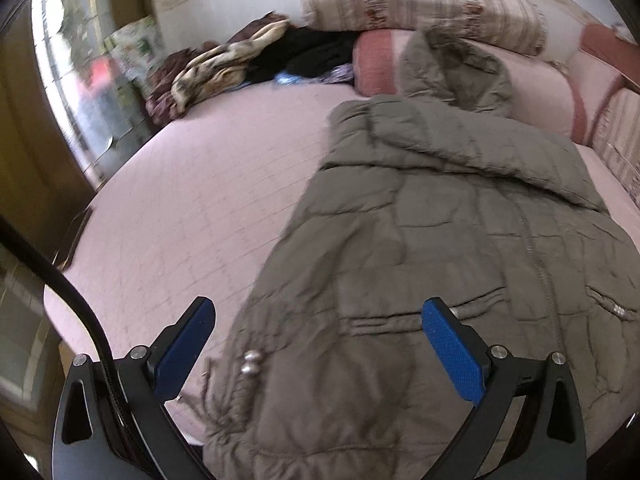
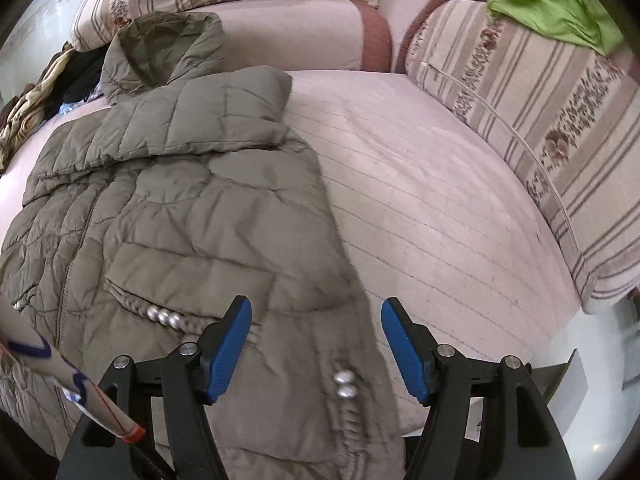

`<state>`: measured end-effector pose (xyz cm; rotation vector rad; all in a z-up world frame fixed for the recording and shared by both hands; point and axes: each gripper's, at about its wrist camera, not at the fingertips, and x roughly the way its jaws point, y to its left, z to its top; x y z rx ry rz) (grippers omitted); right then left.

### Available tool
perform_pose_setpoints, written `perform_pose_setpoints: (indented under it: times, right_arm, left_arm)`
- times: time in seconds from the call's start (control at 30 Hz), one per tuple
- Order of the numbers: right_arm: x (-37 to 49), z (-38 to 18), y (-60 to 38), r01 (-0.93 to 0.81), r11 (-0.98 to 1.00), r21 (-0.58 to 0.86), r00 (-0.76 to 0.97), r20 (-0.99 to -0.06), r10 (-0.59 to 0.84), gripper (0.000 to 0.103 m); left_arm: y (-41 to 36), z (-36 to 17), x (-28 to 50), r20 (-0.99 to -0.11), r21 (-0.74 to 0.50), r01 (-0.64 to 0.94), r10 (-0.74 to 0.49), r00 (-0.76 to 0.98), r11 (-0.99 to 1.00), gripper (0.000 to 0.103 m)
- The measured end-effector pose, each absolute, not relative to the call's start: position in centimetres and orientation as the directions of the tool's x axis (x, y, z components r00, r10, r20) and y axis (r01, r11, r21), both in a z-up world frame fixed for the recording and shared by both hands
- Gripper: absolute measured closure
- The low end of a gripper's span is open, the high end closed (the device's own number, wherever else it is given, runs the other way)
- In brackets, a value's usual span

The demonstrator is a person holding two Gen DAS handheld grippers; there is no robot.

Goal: Fold large clothes

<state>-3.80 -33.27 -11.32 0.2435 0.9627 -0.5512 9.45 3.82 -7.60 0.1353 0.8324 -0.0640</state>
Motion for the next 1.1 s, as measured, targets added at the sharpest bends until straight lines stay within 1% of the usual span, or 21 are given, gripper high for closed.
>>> perform_pose_setpoints:
  times: [0.1, 0.17, 0.3, 0.4, 0.7, 0.8, 0.9, 1.03, 1.1]
  right_arm:
    - [-4.5, -11.7, -33.4, 0.542, 0.84, -0.036, 0.449, -0.832, -0.326, 0.031]
    - [-4.8, -12.0, -33.2, 0.54, 0.841, -0.026, 0.449, -0.836, -0.315, 0.031]
    - [-4.8, -12.4, -32.8, 0.531, 0.847, -0.017, 0.449, -0.842, -0.298, 0.031]
    - [-4.7, -12.5, -32.4, 0.524, 0.852, -0.02, 0.45, -0.843, -0.296, 0.031]
    - [-3.4, -12.5, -31.8, 0.519, 0.855, -0.025, 0.445, -0.846, -0.294, 0.031]
    - [-2.8, -12.1, -31.6, 0.518, 0.855, -0.02, 0.453, -0.842, -0.294, 0.031]
    - [-2.2, -11.5, -31.3, 0.514, 0.858, -0.012, 0.466, -0.835, -0.291, 0.031]
    - [-1.0, -10.2, -30.6, 0.495, 0.869, -0.01, 0.491, -0.822, -0.289, 0.031]
    - [-0.1, -9.7, -30.2, 0.485, 0.874, 0.0, 0.503, -0.818, -0.28, 0.03]
  left_arm:
    - [5.3, -8.5, 9.8, -0.756, 0.089, 0.054, 0.032, 0.654, 0.995, 0.0]
    - [6.4, -9.6, 10.4, -0.786, 0.069, 0.021, 0.041, 0.617, 0.997, 0.0]
    - [7.3, -11.6, 10.8, -0.838, 0.032, 0.001, 0.027, 0.545, 0.999, 0.001]
    - [7.4, -12.9, 10.6, -0.87, -0.023, 0.021, -0.03, 0.492, 1.0, 0.003]
    - [6.1, -13.1, 9.3, -0.87, -0.027, 0.106, -0.076, 0.488, 0.994, 0.004]
    - [5.7, -12.8, 8.8, -0.865, -0.023, 0.126, -0.083, 0.495, 0.992, 0.006]
    - [6.0, -11.7, 8.4, -0.849, -0.001, 0.113, -0.06, 0.524, 0.994, 0.014]
    - [7.0, -8.8, 8.1, -0.81, -0.044, 0.103, -0.096, 0.579, 0.994, 0.014]
    - [6.9, -7.1, 8.2, -0.781, -0.036, 0.111, -0.097, 0.616, 0.993, 0.014]
